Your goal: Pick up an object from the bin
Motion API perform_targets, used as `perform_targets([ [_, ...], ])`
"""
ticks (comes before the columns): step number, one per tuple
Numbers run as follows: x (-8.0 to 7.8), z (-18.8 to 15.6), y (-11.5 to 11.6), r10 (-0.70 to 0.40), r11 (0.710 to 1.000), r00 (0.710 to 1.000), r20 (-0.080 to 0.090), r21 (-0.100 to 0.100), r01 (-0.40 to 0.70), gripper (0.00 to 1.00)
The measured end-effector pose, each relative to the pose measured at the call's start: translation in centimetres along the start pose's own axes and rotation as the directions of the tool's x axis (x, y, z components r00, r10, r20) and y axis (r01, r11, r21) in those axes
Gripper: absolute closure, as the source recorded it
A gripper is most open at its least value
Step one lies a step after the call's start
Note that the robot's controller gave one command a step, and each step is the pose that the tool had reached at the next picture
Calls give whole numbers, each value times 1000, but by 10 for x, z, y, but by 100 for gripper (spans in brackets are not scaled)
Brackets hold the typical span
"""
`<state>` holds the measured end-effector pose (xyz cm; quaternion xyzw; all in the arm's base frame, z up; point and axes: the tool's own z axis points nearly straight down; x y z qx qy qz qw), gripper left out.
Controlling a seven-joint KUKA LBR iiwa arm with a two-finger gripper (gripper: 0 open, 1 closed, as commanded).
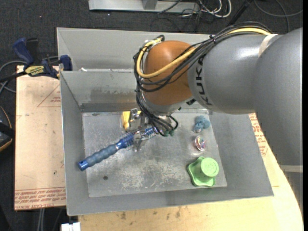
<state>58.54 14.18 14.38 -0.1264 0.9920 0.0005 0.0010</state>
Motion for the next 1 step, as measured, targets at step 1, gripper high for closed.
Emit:
perform_targets([
  [1,-1,-16,0,2,1000,1000,1,0,-2,100],
])
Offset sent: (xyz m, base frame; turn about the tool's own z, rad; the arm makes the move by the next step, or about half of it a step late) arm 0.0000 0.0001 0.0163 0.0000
